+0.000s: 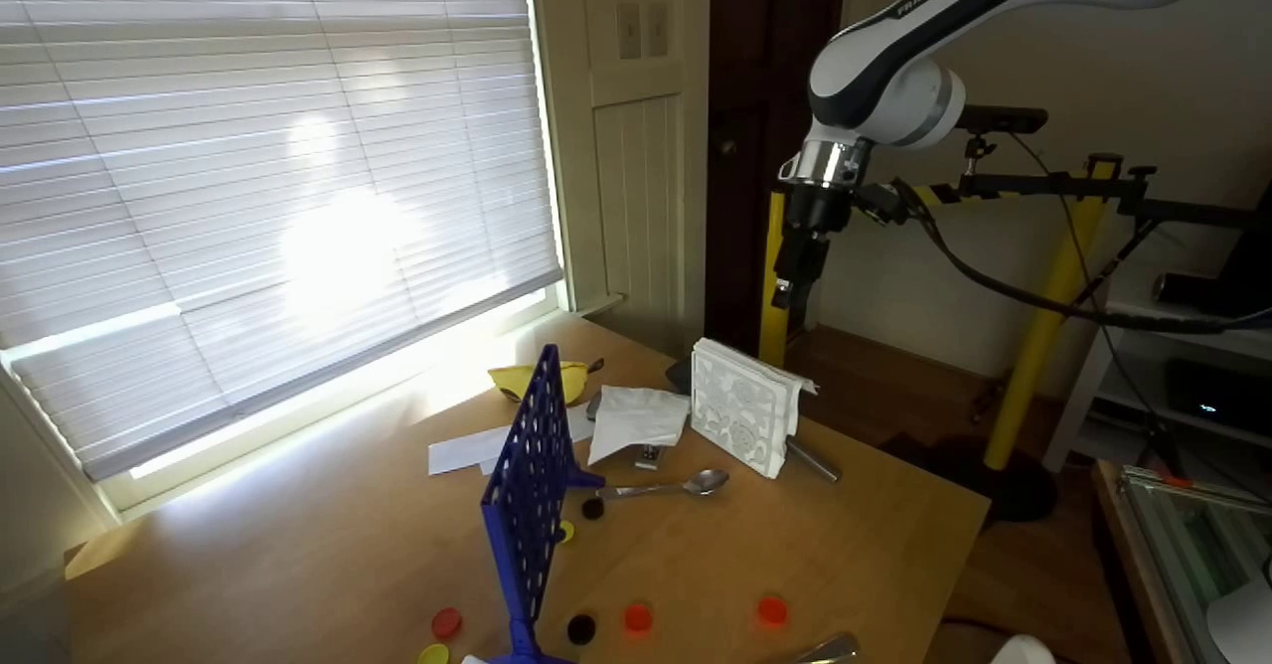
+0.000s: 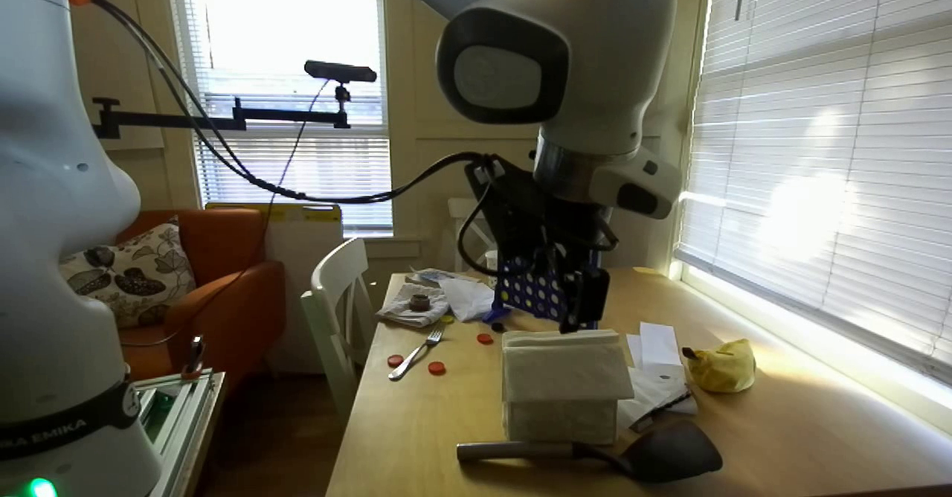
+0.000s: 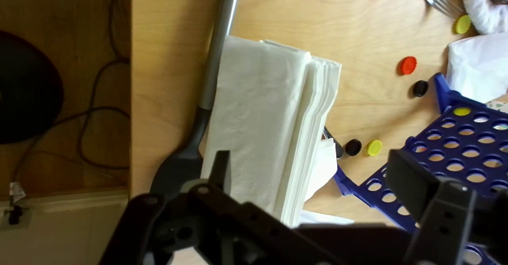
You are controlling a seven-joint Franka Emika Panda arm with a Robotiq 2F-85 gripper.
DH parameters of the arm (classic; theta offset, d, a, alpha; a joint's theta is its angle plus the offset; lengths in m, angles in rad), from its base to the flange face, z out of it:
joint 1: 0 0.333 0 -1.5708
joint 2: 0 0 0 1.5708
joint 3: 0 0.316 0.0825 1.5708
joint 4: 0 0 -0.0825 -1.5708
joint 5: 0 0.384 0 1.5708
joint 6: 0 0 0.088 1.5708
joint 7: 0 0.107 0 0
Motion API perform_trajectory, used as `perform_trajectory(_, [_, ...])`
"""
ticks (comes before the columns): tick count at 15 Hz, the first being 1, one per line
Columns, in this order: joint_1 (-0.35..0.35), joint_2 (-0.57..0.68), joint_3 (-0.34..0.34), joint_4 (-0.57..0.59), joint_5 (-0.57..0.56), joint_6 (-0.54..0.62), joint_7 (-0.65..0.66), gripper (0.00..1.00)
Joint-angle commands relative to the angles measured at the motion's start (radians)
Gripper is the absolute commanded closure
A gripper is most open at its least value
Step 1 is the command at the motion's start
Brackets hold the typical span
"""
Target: Move the stack of tissues to the right then remove a tissue from the stack
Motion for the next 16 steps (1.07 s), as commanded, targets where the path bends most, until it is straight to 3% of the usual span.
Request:
perform_trajectory(1, [0.003,0.029,-0.001,-0.008,0.009,0.033,-0.014,0.00])
perform_trajectory(3, [0.005,0.048,0.004,-0.015,0.019,0.059,-0.003,0.03])
perform_trajectory(4, [0.006,0.061,0.008,-0.016,0.016,0.075,0.001,0.26])
perform_trajectory(6, [0.008,0.089,0.015,-0.021,0.009,0.123,0.025,0.32])
perform_trajectory(9, [0.003,0.123,0.032,-0.029,0.017,0.174,0.037,0.51])
perform_trajectory(12, [-0.007,0.151,0.042,-0.034,0.022,0.203,0.050,0.54])
perform_trajectory(16, [-0.019,0.155,0.056,-0.029,0.049,0.209,0.044,0.34])
